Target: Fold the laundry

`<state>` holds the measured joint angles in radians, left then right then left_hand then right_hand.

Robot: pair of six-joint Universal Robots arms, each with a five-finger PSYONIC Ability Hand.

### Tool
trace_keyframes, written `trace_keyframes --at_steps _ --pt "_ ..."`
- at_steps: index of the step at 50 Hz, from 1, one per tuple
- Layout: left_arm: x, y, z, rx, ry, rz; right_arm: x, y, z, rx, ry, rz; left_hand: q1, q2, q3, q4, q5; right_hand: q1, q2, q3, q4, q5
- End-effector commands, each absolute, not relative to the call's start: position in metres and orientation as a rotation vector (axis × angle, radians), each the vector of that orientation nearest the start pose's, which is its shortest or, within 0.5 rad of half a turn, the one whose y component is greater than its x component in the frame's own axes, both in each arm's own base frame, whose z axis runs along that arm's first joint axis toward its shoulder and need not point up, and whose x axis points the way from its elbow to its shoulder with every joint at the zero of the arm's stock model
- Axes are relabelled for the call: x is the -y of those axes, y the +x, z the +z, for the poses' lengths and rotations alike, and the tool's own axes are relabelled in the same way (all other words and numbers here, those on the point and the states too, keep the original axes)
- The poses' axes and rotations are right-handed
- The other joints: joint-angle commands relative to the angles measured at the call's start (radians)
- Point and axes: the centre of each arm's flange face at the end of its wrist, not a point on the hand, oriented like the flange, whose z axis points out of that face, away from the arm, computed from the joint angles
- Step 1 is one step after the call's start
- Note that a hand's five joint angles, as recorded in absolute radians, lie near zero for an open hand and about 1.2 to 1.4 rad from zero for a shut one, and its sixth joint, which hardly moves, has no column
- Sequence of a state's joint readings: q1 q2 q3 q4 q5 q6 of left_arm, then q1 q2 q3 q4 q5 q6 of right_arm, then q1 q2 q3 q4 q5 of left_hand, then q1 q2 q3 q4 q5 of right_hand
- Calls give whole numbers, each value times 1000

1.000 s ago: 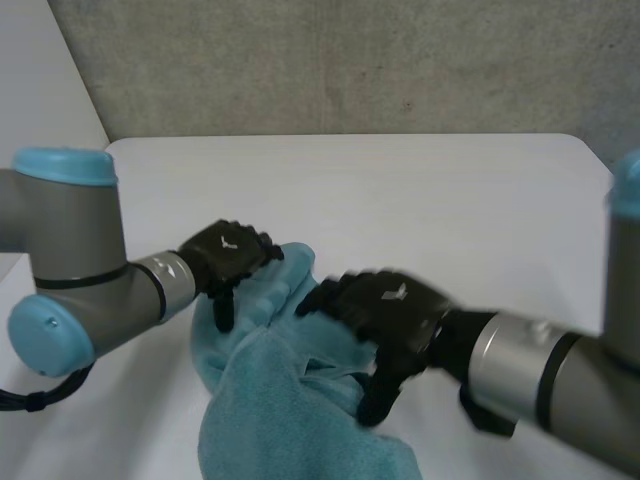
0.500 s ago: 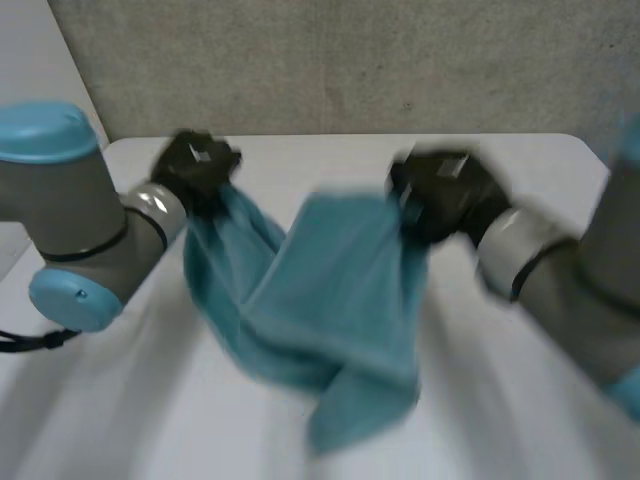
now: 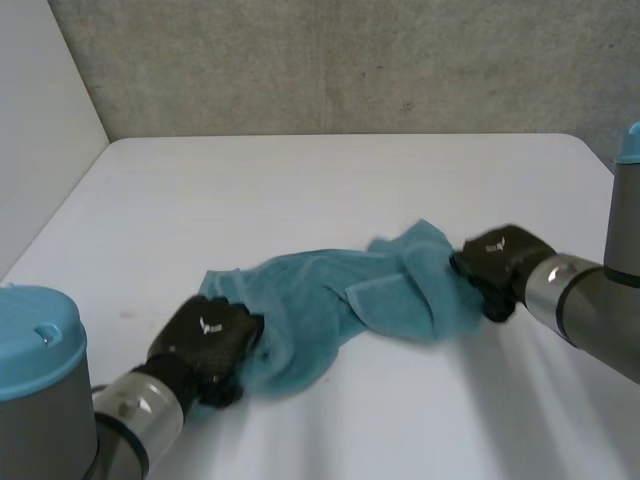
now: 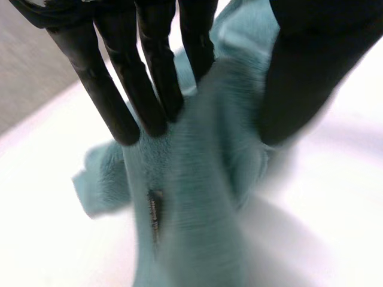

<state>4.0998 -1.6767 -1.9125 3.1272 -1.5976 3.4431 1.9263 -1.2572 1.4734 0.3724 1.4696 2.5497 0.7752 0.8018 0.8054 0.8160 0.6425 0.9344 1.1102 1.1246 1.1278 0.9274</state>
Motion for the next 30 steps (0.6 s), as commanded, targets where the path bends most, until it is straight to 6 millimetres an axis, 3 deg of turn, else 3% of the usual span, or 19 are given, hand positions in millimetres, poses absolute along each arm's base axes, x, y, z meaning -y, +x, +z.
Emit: trace_keyframes --at_steps 1,3,4,10,14,18,23,29,30 --pt "145 -255 194 -2522 1216 -1683 248 232 223 -2455 -1383 -1528 -332 -359 -362 -373 -374 -402 -578 -593 -596 -570" --pt "148 -256 198 -2513 1204 -1705 253 233 239 -2409 -1294 -1655 -353 -380 -383 -394 -395 -593 -769 -783 -786 -760" --pt "160 -259 210 -2482 1166 -1777 254 233 243 -2395 -1257 -1695 -411 -438 -442 -452 -453 -635 -810 -825 -828 -802" --pt "194 -266 244 -2375 1035 -1997 260 236 269 -2250 -1004 -1924 -424 -450 -454 -464 -466 -644 -820 -834 -837 -811" --pt "216 -269 259 -2309 950 -2113 261 238 270 -2210 -942 -1958 -424 -450 -454 -464 -466 -641 -817 -831 -834 -808" --pt "239 -279 256 -2308 892 -2162 265 244 274 -2133 -882 -2029 -421 -447 -451 -462 -463 -641 -817 -831 -834 -808" --pt "276 -291 239 -2433 791 -2130 262 256 275 -2086 -878 -2021 -409 -436 -439 -450 -451 -644 -820 -834 -837 -811" --pt "294 -299 209 -2565 810 -1947 262 275 247 -2156 -971 -1864 -418 -444 -448 -459 -460 -664 -840 -855 -858 -832" --pt "294 -299 209 -2565 810 -1947 259 285 236 -2197 -1021 -1761 -418 -444 -448 -459 -460 -685 -861 -875 -878 -852"
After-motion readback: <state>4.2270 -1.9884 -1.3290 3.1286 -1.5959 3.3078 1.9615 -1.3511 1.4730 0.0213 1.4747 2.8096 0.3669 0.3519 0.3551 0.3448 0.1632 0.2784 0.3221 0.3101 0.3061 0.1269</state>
